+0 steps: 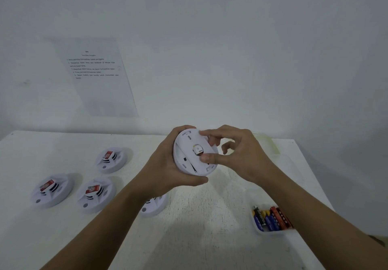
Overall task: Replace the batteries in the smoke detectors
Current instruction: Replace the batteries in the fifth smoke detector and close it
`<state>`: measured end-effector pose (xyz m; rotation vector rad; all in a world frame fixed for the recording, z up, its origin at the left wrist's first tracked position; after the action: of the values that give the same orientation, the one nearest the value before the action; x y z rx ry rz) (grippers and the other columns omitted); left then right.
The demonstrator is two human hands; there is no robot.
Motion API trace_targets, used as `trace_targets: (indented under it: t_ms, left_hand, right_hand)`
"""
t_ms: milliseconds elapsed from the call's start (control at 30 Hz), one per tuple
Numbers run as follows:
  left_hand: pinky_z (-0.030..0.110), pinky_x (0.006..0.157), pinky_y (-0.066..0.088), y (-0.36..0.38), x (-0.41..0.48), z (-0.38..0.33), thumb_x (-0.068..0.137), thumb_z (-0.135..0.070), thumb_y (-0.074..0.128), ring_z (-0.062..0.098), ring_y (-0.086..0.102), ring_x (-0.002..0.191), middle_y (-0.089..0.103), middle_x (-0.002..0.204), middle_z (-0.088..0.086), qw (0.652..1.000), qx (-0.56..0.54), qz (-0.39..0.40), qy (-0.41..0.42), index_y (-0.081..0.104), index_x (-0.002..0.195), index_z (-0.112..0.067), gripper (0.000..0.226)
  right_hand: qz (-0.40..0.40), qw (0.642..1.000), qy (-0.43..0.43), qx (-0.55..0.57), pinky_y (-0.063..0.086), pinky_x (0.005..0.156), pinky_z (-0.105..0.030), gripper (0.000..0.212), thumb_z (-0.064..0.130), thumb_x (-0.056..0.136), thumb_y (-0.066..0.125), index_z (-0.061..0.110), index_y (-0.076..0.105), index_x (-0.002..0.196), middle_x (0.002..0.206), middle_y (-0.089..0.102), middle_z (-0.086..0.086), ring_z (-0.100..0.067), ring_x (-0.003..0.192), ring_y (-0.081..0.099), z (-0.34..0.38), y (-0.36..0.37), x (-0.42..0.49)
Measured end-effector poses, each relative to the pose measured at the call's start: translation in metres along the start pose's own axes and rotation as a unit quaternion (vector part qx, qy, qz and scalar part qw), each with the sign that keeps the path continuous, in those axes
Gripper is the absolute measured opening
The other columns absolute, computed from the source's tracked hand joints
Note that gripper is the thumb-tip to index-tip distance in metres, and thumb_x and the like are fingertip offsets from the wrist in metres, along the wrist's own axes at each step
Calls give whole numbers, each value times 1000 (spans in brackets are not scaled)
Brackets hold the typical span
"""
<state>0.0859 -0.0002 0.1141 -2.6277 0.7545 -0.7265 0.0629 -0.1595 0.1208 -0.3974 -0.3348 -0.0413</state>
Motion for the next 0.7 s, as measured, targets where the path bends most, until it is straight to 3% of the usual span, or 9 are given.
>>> trace_targets:
  t_ms: [167, 333, 467, 567, 700]
  left_hand:
    - [12, 89, 51, -1, 0, 5, 62, -23, 90, 4, 56, 118, 56, 122, -30, 1000, 3, -13, -2, 45, 131, -27, 83]
    - [14, 86, 53, 0, 0, 5, 61, -25, 92, 8, 59, 116, 60, 121, -24, 1000, 0, -31, 0, 45, 130, -30, 84]
    - [18, 86, 55, 0, 1, 8, 61, -25, 91, 12, 60, 115, 60, 121, -21, 999, 6, -31, -4, 44, 132, -26, 85]
    - [18, 88, 54, 0, 3, 9, 62, -23, 91, 12, 60, 116, 60, 122, -20, 999, 21, -25, 4, 45, 132, -24, 85]
    - [20, 89, 55, 2, 4, 13, 63, -22, 91, 14, 60, 116, 59, 122, -18, 1000, 22, -12, 3, 44, 135, -22, 86]
  right_hand:
    - [-30, 999, -21, -5, 54, 62, -31, 43, 35, 65, 90, 29, 77, 105, 88, 70, 9, -18, 81, 62, 0, -1, -3]
    - [-57, 995, -20, -81, 49, 61, -18, 41, 41, 69, 86, 28, 77, 107, 83, 66, 14, -9, 73, 59, 3, 1, -9]
    - [-50, 985, -29, -164, 46, 68, -13, 41, 38, 79, 82, 22, 75, 116, 94, 62, 13, -4, 78, 55, 13, 7, -13]
    - [-54, 983, -29, -174, 43, 74, -7, 48, 44, 79, 81, 24, 72, 121, 100, 62, 12, 2, 84, 54, 17, 10, -16]
    - [-47, 984, -45, -166, 44, 76, -8, 50, 45, 80, 80, 27, 70, 125, 99, 61, 14, -1, 88, 56, 21, 11, -18]
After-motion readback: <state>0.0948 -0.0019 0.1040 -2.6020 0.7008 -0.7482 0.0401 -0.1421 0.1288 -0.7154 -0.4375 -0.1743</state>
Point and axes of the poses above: each hand's wrist, its own x-axis towards the middle knuckle, its own y-axis out of the palm, z = x × y, the point moved 8 cm from there along x, towards the middle knuckle
